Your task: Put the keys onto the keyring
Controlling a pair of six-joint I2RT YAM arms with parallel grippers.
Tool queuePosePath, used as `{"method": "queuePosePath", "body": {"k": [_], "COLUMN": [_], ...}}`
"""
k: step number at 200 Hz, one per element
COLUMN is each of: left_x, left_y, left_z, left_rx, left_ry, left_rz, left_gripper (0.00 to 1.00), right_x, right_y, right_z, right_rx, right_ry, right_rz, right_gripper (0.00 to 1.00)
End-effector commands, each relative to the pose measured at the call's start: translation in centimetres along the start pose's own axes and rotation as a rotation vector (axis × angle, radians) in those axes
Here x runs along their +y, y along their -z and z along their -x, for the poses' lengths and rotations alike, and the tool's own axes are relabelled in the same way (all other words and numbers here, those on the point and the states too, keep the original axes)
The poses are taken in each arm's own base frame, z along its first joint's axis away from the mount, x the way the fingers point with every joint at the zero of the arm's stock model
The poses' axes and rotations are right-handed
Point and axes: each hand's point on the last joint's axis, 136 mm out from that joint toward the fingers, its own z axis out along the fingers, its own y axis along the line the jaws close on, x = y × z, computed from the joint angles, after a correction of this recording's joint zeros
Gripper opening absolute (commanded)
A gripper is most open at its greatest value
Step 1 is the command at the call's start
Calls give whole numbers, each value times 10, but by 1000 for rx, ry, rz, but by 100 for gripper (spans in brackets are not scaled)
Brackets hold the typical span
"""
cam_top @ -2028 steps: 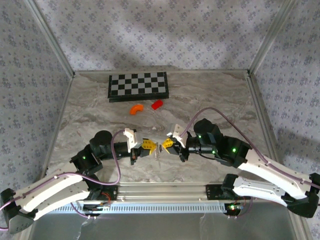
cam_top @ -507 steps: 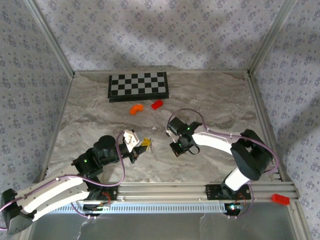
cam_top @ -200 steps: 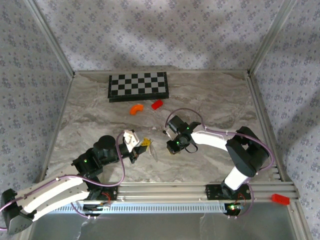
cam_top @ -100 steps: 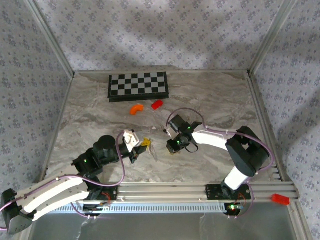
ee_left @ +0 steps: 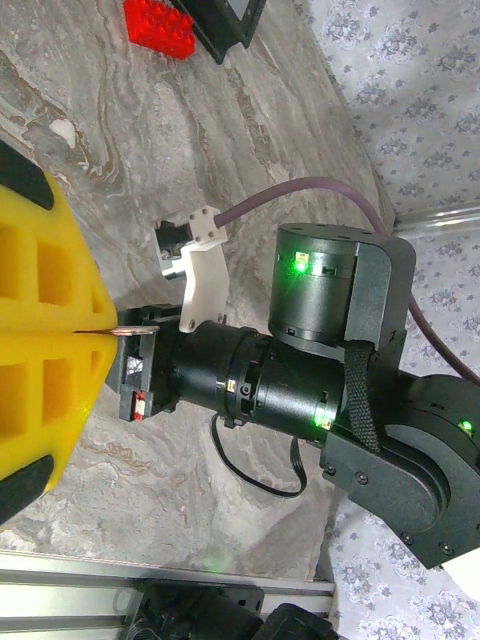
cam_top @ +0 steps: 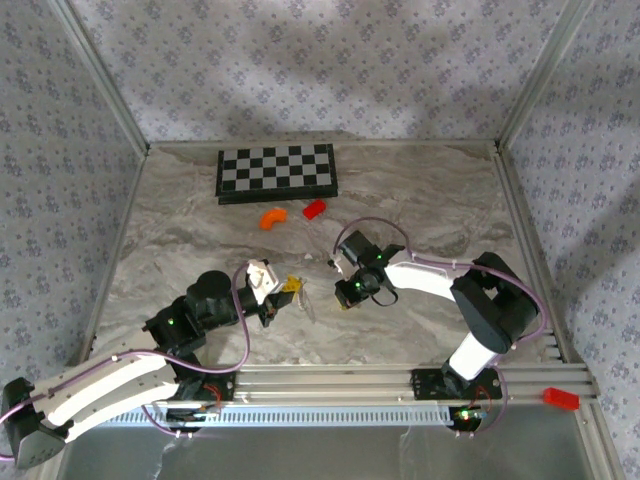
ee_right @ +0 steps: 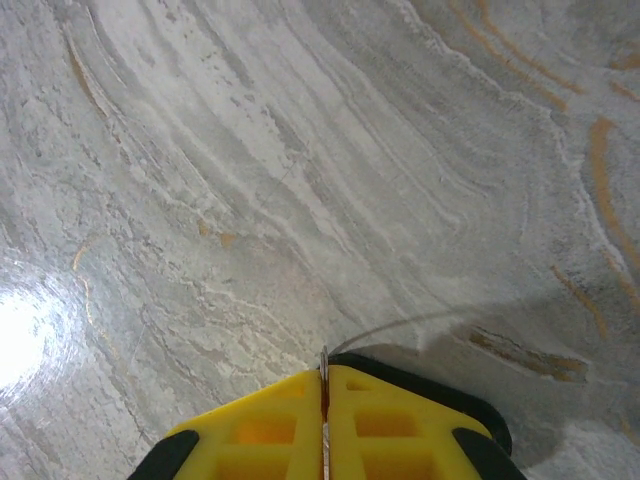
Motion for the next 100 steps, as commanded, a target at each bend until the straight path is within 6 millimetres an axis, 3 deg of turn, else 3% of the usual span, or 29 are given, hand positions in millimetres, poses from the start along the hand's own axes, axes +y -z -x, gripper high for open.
{"method": "queuePosePath", "body": {"k": [1, 62, 100], "left_x": [-1, -2, -6], "left_y": [4, 5, 5], "left_z": [16, 18, 21], "left_rx": [-52, -53, -63], "left_ry": [-13, -12, -12], "left_rz": [1, -3, -28], "left_gripper": [0, 0, 0], "right_x": [-3, 5, 24], "right_y": [-3, 4, 48], "right_z": [-5, 2, 17], "right_rx": [13, -74, -281], "right_ry": [-3, 45, 183], "right_rz": [8, 46, 62], "right_gripper": [7, 0, 0]}}
